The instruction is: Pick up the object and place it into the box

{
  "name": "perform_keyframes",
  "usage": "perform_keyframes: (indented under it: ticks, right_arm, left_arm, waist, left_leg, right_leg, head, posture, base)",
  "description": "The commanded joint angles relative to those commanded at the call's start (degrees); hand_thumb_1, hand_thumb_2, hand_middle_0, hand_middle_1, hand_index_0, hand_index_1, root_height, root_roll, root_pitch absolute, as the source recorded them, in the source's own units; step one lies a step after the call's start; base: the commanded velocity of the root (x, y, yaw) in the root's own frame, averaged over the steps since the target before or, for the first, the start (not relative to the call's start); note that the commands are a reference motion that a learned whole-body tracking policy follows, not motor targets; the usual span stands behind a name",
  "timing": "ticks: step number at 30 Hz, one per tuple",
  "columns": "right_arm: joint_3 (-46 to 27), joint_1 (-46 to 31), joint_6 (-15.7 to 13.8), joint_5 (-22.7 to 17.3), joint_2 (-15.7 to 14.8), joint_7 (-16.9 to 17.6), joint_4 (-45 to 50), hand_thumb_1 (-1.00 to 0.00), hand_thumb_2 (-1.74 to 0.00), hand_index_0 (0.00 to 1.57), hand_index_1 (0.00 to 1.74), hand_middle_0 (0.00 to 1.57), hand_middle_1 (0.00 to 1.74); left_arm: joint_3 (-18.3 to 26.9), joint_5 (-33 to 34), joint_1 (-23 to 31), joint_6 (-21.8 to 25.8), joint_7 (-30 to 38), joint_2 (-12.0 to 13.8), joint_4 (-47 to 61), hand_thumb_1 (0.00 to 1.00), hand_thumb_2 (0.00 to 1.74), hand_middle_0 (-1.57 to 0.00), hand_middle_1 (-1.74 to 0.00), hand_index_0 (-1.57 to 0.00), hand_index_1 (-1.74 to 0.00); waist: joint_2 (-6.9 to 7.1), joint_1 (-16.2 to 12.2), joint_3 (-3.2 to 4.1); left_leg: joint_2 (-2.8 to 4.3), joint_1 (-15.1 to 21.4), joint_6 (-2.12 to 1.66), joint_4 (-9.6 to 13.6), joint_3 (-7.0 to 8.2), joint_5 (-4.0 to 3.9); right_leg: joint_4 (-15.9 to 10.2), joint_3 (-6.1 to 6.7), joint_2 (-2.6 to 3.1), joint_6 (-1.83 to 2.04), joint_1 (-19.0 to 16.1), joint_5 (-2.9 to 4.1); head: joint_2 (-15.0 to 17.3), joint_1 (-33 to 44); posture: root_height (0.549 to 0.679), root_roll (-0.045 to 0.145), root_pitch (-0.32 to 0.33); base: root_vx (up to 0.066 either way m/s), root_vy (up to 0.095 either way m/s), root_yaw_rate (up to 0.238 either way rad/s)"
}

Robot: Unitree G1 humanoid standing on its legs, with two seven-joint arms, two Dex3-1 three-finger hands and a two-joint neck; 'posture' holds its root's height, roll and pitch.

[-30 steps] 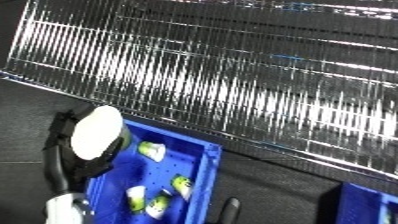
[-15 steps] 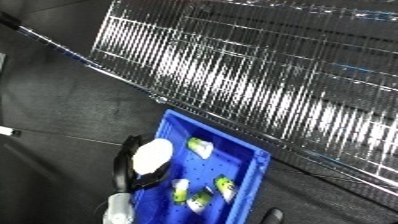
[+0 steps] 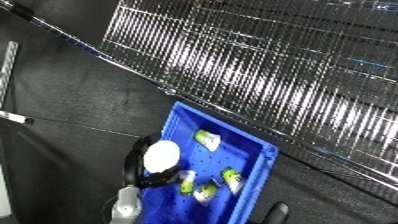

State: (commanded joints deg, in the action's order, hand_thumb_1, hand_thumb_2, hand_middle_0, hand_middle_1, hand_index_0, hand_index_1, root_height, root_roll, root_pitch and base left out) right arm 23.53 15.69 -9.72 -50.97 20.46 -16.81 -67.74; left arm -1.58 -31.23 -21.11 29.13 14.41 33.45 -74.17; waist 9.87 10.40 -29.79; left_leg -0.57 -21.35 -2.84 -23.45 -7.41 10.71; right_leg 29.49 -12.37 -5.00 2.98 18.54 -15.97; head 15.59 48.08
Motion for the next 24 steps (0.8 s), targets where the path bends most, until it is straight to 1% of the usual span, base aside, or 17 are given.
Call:
perform_keyframes:
  ticks: [1, 5, 13, 16, 19, 24]
  right_arm:
    - [-0.05, 0.04, 0.15, 0.06, -0.02, -0.02, -0.07, 0.0, 0.0, 0.0, 0.0, 0.0, 0.0]
    - [-0.07, 0.04, 0.49, 0.16, -0.16, -0.09, -0.34, 0.0, 0.0, 0.0, 0.0, 0.0, 0.0]
    - [-0.17, -0.18, 0.76, 0.08, -0.36, 0.04, -0.34, 0.0, 0.0, 0.0, 0.0, 0.0, 0.0]
    - [-0.37, -0.34, 0.77, 0.15, -0.45, -0.14, -0.39, 0.0, 0.0, 0.0, 0.0, 0.0, 0.0]
    - [-0.84, -0.47, 0.88, 0.29, -0.52, -0.33, -0.38, 0.0, 0.0, 0.0, 0.0, 0.0, 0.0]
    - [-1.81, 0.07, 1.51, -0.51, -0.61, -0.51, -0.23, 0.0, 0.0, 0.0, 0.0, 0.0, 0.0]
  left_arm:
    - [-0.04, -0.08, -0.08, 0.02, -0.28, -0.04, -0.1, 0.0, 0.0, 0.0, 0.0, 0.0, 0.0]
    - [-0.25, -0.3, -0.35, -0.24, -0.81, -0.17, -0.24, 0.0, 0.0, 0.0, 0.0, 0.0, 0.0]
    - [-0.2, -1.17, -0.45, -0.89, -3.07, -0.15, -0.55, 0.0, 0.0, 0.0, 0.0, 0.0, 0.0]
    - [-0.02, -3.38, -0.53, -2.56, -6.17, -0.28, -0.68, 0.0, 0.0, 0.0, 0.0, 0.0, 0.0]
    - [-0.17, -5.93, -0.6, -5.27, -10.79, -0.6, -0.95, 0.0, 0.0, 0.0, 0.0, 0.0, 0.0]
    - [-1.51, -9.27, -0.29, -10.28, -18.47, -1.78, -1.91, 0.0, 0.0, 0.0, 0.0, 0.0, 0.0]
  waist:
    - [0.01, 0.01, 0.0]
    - [0.17, 0.04, 0.0]
    - [0.52, -0.02, 0.0]
    - [0.63, -0.07, 0.0]
    - [0.58, -0.2, 0.0]
    - [-0.05, -0.78, 0.0]
  left_leg:
    - [-0.01, 0.02, 0.0, 0.06, -0.01, 0.01]
    - [0.02, 0.28, -0.06, 0.43, -0.12, 0.04]
    - [0.32, 1.36, -0.23, 1.49, -0.06, 0.07]
    - [0.41, 1.86, -0.22, 1.96, 0.0, 0.09]
    - [0.43, 2.47, -0.21, 2.53, 0.09, 0.06]
    - [0.41, 3.69, -0.16, 3.47, 0.61, -0.06]
  right_leg:
    - [-0.11, 0.0, -0.01, 0.03, -0.05, 0.04]
    - [-0.84, -0.05, 0.06, 0.21, -0.46, 0.35]
    - [-3.12, 0.03, 0.28, 0.63, -1.88, 1.3]
    - [-3.88, 0.09, 0.34, 0.8, -2.41, 1.59]
    - [-4.73, 0.19, 0.37, 1.01, -2.99, 1.92]
    - [-6.15, 0.4, 0.32, 1.39, -3.91, 2.57]
  head:
    - [-0.08, -0.09]
    - [-0.25, -0.75]
    - [-0.29, -1.16]
    - [-0.44, -1.53]
    - [-0.45, -2.73]
    - [-0.07, -4.61]
  posture:
    - [0.659, 0.033, 0.082]
    - [0.66, 0.031, 0.082]
    - [0.663, 0.027, 0.077]
    - [0.663, 0.025, 0.075]
    - [0.664, 0.024, 0.073]
    - [0.665, 0.022, 0.067]
  base:
    - [-0.015, 0.01, 0.003]
    - [-0.019, 0.008, 0.002]
    - [-0.016, 0.003, -0.004]
    - [-0.015, -0.003, 0.0]
    - [-0.016, -0.006, 0.01]
    - [-0.031, 0.004, -0.042]
